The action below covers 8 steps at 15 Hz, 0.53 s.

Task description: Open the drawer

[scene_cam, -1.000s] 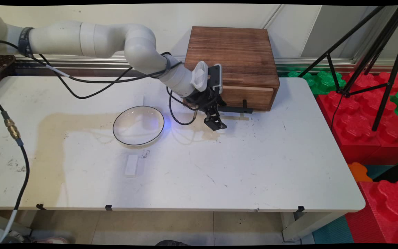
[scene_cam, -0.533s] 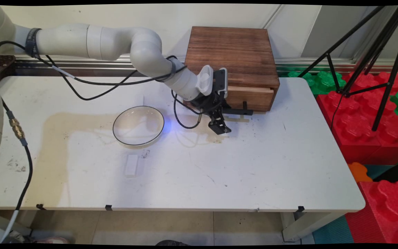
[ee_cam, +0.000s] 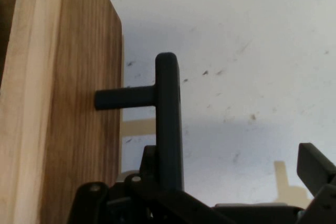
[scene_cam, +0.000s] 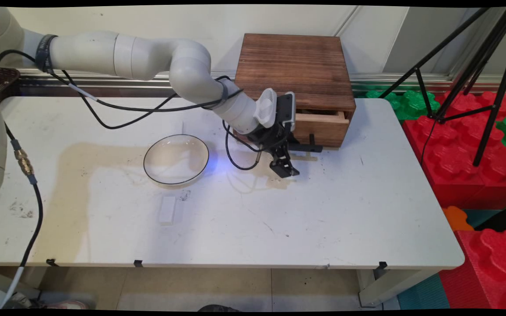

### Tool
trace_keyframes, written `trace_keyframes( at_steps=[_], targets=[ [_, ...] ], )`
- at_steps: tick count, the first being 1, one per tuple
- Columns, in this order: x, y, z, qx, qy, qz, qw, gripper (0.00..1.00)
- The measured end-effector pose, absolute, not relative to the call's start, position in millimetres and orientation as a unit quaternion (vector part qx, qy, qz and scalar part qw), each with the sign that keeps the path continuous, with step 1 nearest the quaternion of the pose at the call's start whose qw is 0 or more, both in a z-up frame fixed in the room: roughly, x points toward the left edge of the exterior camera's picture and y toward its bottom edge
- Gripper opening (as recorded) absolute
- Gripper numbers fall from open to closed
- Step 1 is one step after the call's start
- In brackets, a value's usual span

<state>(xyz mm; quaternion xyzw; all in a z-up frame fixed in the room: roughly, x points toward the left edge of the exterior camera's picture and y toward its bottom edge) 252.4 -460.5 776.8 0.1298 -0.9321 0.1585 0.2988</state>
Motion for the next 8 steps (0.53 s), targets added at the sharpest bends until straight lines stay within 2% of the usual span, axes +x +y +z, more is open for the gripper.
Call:
trace_keyframes(
  at_steps=[8],
  targets=[
    [235,-437,776,0.119,-0.933,0.144,0.308,1.00]
  ],
)
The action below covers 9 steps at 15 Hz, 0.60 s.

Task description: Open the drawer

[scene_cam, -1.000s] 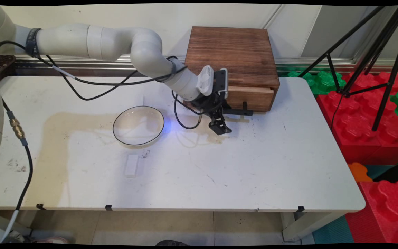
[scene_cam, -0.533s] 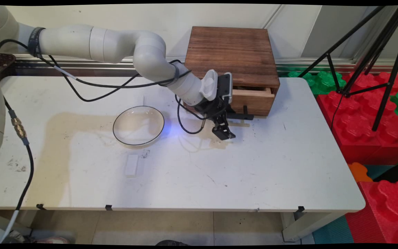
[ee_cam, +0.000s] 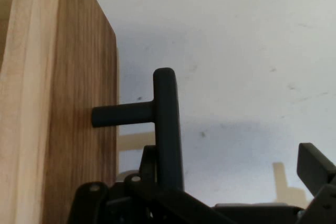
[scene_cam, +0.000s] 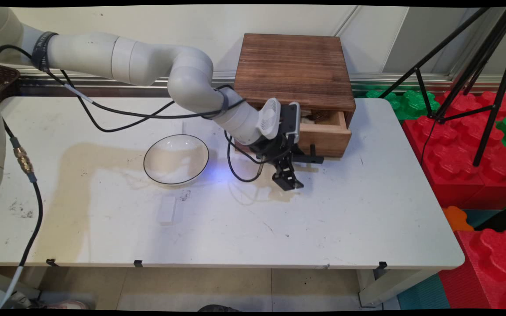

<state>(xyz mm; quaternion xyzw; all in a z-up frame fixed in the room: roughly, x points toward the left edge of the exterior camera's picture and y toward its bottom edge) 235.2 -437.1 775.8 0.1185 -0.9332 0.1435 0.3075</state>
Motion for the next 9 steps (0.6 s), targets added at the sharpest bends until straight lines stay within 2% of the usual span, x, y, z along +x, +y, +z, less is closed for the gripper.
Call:
trace_keyframes(
  at_steps=[9],
  targets=[
    [222,-405,777,0.109,-0.934,0.125,0.315,1.00]
  ],
)
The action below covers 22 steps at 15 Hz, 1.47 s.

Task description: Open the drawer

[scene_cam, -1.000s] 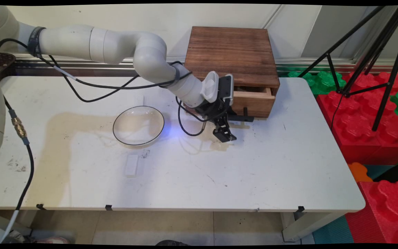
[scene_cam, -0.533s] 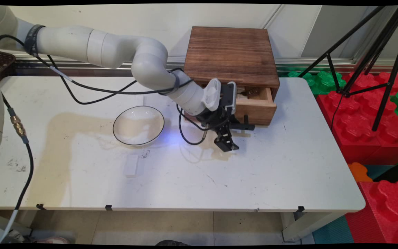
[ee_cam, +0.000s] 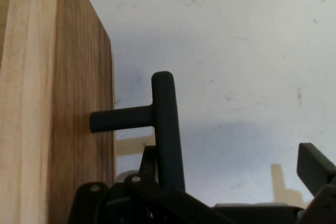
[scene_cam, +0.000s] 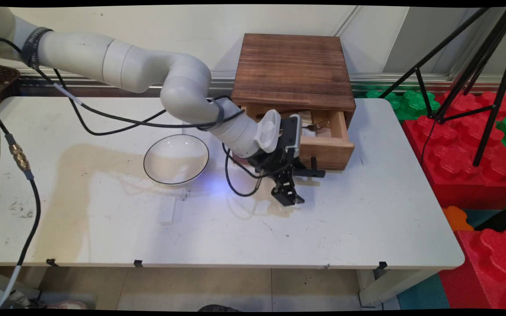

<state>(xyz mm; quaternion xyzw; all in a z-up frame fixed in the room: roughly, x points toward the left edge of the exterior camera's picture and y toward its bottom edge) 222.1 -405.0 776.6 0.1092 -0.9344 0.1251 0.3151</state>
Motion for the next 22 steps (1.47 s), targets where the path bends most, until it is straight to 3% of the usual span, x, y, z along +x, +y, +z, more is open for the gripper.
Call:
trace_keyframes(
  at_steps=[22],
  targets=[
    [208,-330,783,0.085,-0.937,0.087,0.326,1.00]
  ],
)
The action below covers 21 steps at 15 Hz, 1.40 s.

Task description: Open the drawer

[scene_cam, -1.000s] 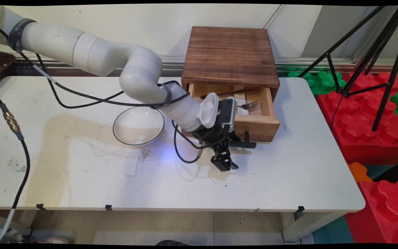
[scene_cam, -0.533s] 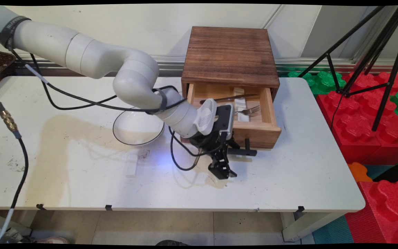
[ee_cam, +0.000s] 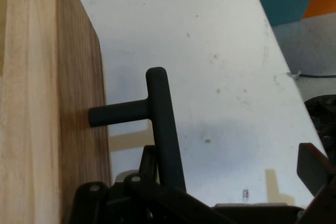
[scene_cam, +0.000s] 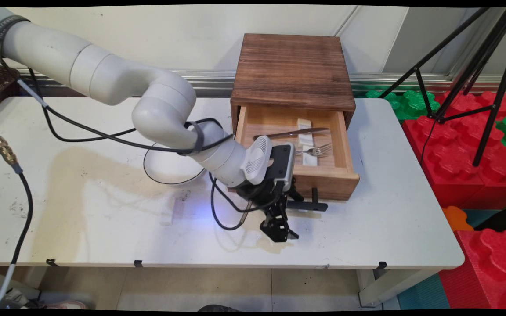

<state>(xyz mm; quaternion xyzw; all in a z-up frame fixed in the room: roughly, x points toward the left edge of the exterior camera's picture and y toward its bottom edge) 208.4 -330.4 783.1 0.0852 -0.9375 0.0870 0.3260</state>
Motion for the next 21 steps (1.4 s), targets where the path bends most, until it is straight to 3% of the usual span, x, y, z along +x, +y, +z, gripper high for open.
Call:
trace_keyframes(
  at_steps=[21],
  targets=[
    [214,-294,784,0.080,-0.939,0.101,0.320,1.00]
  ],
)
